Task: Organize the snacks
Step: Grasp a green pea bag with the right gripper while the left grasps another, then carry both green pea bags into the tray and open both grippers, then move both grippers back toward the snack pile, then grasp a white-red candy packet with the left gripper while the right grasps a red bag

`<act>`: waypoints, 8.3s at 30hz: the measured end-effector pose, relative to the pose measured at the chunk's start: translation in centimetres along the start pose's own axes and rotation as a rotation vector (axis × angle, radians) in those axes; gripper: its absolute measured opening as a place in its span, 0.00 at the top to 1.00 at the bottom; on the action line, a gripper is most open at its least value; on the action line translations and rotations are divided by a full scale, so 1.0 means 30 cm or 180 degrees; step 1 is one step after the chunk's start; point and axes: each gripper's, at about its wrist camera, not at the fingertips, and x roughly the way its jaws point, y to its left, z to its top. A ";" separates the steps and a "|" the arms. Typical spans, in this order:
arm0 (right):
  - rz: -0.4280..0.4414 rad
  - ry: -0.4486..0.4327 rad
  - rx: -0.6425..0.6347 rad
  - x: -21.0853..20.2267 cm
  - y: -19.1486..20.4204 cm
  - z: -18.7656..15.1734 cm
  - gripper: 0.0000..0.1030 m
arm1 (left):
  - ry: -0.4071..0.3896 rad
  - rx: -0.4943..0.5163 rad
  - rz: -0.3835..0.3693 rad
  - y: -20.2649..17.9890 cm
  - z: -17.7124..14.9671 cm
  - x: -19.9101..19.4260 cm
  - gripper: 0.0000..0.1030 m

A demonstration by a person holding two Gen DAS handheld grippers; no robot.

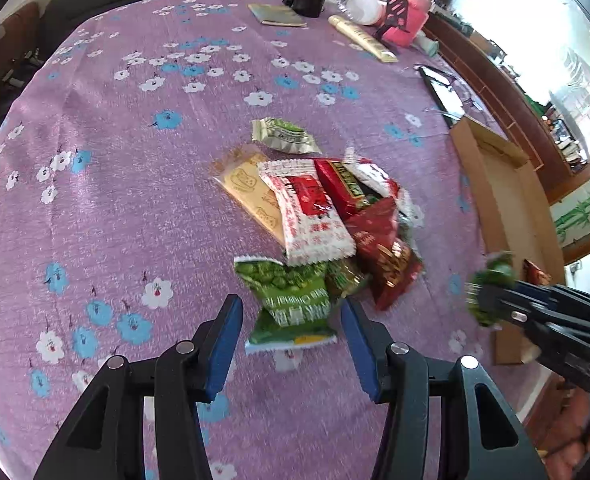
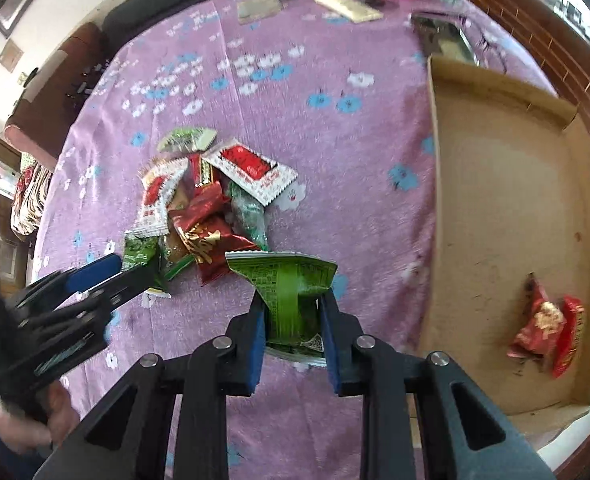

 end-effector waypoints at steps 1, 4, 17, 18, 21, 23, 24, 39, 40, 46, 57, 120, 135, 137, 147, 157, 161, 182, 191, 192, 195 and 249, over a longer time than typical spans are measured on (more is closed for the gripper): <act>-0.0010 -0.0025 -0.0019 -0.005 0.006 0.001 0.77 | 0.0024 -0.0002 0.0016 -0.001 0.004 0.015 0.57; -0.0004 -0.0100 -0.0077 -0.036 -0.009 -0.010 0.77 | -0.0011 -0.0030 0.0046 0.001 0.004 0.032 0.61; 0.0126 -0.0085 -0.0097 -0.031 -0.023 -0.015 0.77 | -0.0112 -0.0075 0.0114 -0.016 -0.063 -0.031 0.68; 0.0137 -0.0078 -0.0099 -0.029 -0.024 -0.016 0.77 | -0.0123 -0.0068 0.0131 -0.021 -0.067 -0.039 0.68; 0.0159 -0.0065 -0.0114 -0.027 -0.027 -0.020 0.77 | -0.0139 -0.0053 0.0130 -0.039 -0.077 -0.059 0.69; 0.0175 -0.0063 -0.0110 -0.028 -0.034 -0.025 0.77 | -0.0145 -0.0035 0.0130 -0.054 -0.084 -0.067 0.69; 0.0186 -0.0066 -0.0104 -0.030 -0.040 -0.027 0.77 | -0.0148 -0.0013 0.0121 -0.064 -0.087 -0.071 0.69; 0.0235 -0.0159 0.0133 -0.078 -0.181 -0.059 0.77 | -0.0135 0.0335 -0.0038 -0.264 -0.084 -0.097 0.70; 0.0235 -0.0166 0.0147 -0.082 -0.189 -0.060 0.77 | -0.0133 0.0354 -0.0038 -0.274 -0.082 -0.096 0.70; 0.0229 -0.0256 0.0240 -0.121 -0.245 -0.072 0.77 | -0.0163 0.0494 -0.0068 -0.350 -0.060 -0.103 0.70; 0.0155 -0.0399 0.0449 -0.179 -0.363 -0.077 0.77 | -0.0205 0.0833 -0.0155 -0.517 -0.006 -0.100 0.70; -0.0107 -0.0310 0.1011 -0.118 -0.752 -0.022 0.76 | 0.0102 0.1640 -0.0069 -0.971 0.042 0.193 0.70; -0.0207 -0.0517 0.1055 -0.197 -0.739 -0.057 0.68 | -0.0113 0.1712 -0.0018 -0.969 0.030 0.123 0.48; -0.0224 -0.0544 0.1054 -0.205 -0.732 -0.061 0.66 | -0.0172 0.1738 0.0000 -0.968 0.028 0.107 0.43; -0.0276 -0.0599 0.1064 -0.225 -0.698 -0.075 0.61 | -0.0377 0.1799 0.0075 -0.939 0.022 0.042 0.41; -0.0332 -0.0608 0.0948 -0.233 -0.612 -0.086 0.60 | -0.0472 0.1543 0.0037 -0.828 0.035 -0.019 0.41; -0.0348 -0.0594 0.0847 -0.232 -0.564 -0.087 0.60 | -0.0486 0.1415 0.0036 -0.772 0.031 -0.037 0.41; -0.0360 -0.0638 -0.0236 -0.188 -0.124 -0.062 0.60 | -0.0631 0.0451 0.0260 -0.320 -0.027 -0.158 0.41; -0.0273 -0.0709 -0.0708 -0.166 0.056 -0.087 0.60 | -0.0540 -0.0220 0.0438 -0.022 -0.069 -0.172 0.40; -0.0270 -0.0725 -0.0756 -0.166 0.070 -0.092 0.60 | -0.0513 -0.0334 0.0456 0.021 -0.072 -0.169 0.40; -0.0296 -0.0782 -0.0899 -0.169 0.101 -0.111 0.60 | -0.0413 -0.0586 0.0475 0.115 -0.073 -0.152 0.40; 0.0059 0.0230 -0.0905 0.211 0.218 0.065 0.71 | -0.0313 -0.0225 0.0683 0.159 -0.086 -0.027 0.71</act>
